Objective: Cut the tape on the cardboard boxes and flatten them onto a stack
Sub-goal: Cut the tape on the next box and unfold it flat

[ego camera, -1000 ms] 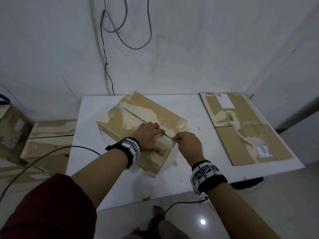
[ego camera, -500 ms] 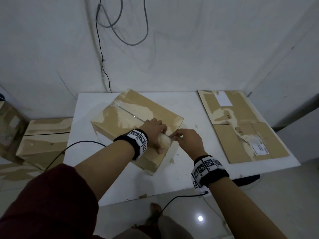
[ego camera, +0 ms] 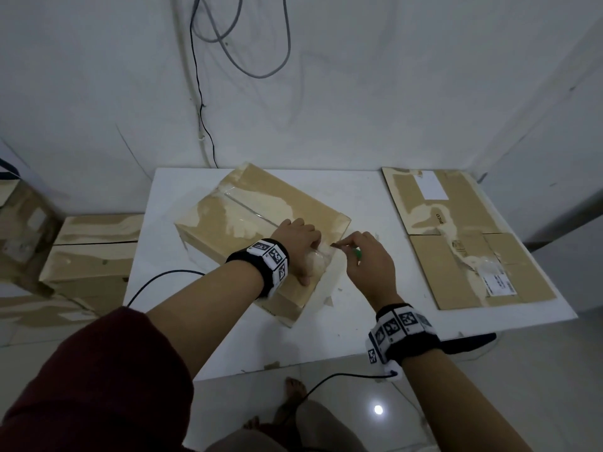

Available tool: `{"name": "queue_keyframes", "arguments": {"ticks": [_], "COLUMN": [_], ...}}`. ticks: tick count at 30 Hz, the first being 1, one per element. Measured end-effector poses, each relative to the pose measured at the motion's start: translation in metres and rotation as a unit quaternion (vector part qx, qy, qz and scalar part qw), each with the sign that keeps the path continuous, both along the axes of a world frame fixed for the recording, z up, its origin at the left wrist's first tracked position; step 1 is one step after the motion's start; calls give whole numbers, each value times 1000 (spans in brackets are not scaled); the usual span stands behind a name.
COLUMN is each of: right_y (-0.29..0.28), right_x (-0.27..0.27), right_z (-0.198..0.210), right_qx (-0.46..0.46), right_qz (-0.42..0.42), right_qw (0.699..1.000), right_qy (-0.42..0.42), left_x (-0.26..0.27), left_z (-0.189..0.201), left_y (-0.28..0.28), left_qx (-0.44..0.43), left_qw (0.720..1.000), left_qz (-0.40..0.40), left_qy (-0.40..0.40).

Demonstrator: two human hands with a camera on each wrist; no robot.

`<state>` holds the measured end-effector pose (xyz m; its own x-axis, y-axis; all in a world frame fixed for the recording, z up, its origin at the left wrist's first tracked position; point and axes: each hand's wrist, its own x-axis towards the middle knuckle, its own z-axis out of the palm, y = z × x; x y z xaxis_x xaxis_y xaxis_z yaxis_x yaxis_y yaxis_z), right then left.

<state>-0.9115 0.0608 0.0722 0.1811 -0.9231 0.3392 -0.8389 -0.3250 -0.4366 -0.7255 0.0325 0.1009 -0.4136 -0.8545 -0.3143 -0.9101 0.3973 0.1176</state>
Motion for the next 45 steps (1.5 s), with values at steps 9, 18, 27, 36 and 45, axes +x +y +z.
{"name": "queue_keyframes", "arguments": {"ticks": [9,18,27,36,45], "right_y": [-15,-22,-13,4,-6], "right_x": [10,17,9,3,11], "right_z": [-3,7,0,-9,-1], "right_qx": [192,250,277,248,236], "right_qz": [-17,-18,-52,-76,-21], "right_qw": [978,967,945,941,957], "right_qy": [-85,-55,-167,-217,-166], "left_x": [5,2,0,-2,6], "left_z": [-7,-5,-3,-4,-7], "left_y": [1,3,4,6,12], "left_qx": [8,-6,7,9,14], "left_qw": [999,1000,1000,999,996], "left_qz": [13,1,-14,-12,16], "left_qy": [36,1,27,45,86]}}
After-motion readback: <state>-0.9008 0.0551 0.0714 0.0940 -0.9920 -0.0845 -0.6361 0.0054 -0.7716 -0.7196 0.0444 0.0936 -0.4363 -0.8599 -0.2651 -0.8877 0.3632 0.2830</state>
